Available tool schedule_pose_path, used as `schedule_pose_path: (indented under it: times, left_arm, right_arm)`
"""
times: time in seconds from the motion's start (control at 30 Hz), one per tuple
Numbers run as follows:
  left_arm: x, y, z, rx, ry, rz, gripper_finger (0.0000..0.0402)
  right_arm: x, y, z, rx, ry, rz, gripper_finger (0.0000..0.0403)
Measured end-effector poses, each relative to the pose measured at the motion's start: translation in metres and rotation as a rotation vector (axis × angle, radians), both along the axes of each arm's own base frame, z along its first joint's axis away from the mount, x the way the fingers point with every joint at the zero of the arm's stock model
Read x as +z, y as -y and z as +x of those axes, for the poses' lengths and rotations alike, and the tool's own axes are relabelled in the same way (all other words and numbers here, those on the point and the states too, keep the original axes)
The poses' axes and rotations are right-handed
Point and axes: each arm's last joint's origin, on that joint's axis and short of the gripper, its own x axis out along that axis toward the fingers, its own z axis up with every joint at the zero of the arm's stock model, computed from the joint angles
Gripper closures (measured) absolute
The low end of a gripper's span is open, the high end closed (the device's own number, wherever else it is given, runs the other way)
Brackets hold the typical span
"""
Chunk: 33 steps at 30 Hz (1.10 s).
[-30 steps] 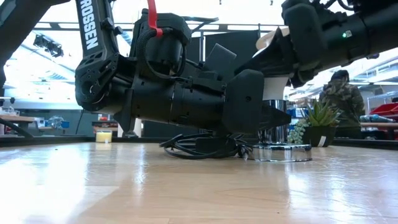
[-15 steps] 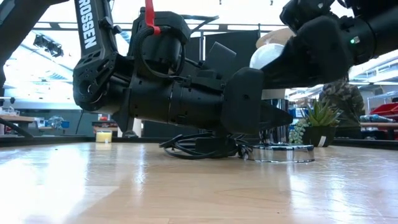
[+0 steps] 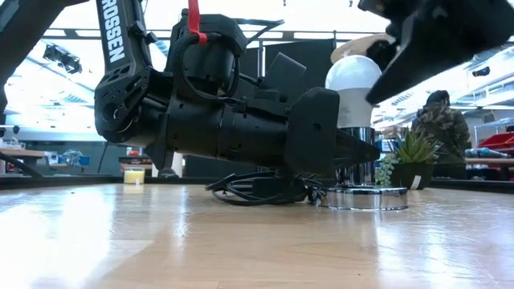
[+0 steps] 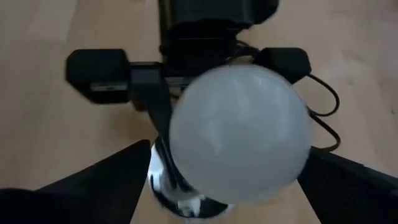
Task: Screw lightbulb
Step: Insert the light bulb into the lamp
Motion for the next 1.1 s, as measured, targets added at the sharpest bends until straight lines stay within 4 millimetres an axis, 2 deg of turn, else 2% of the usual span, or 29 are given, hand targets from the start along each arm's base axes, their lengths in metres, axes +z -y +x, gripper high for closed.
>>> schedule_pose_path:
  times: [0.13, 0.27, 0.53, 0.73, 1.1]
  left_arm:
    - [0.000, 0.000, 0.000, 0.000, 0.000, 0.002, 0.0206]
    - [0.000, 0.000, 0.000, -0.001, -0.001, 0.001, 0.0206]
    - [0.000, 0.001, 0.000, 0.001, 0.000, -0.010, 0.0206]
    - [0.000, 0.001, 0.000, 0.002, 0.001, -0.017, 0.0206]
    - [0.000, 0.002, -0.001, -0.002, 0.002, -0.018, 0.0206]
  right_arm:
    - [0.023, 0.006, 0.011, 0.077, -0.130, -0.012, 0.0004]
    - [0.036, 0.017, 0.025, 0.142, -0.256, 0.033, 0.0005]
    - [0.039, 0.033, 0.056, 0.170, -0.508, 0.123, 0.0004]
    - [0.042, 0.027, 0.083, 0.226, -0.569, 0.091, 0.0004]
    - [0.022, 0.019, 0.111, 0.275, -0.776, 0.075, 0.0011]
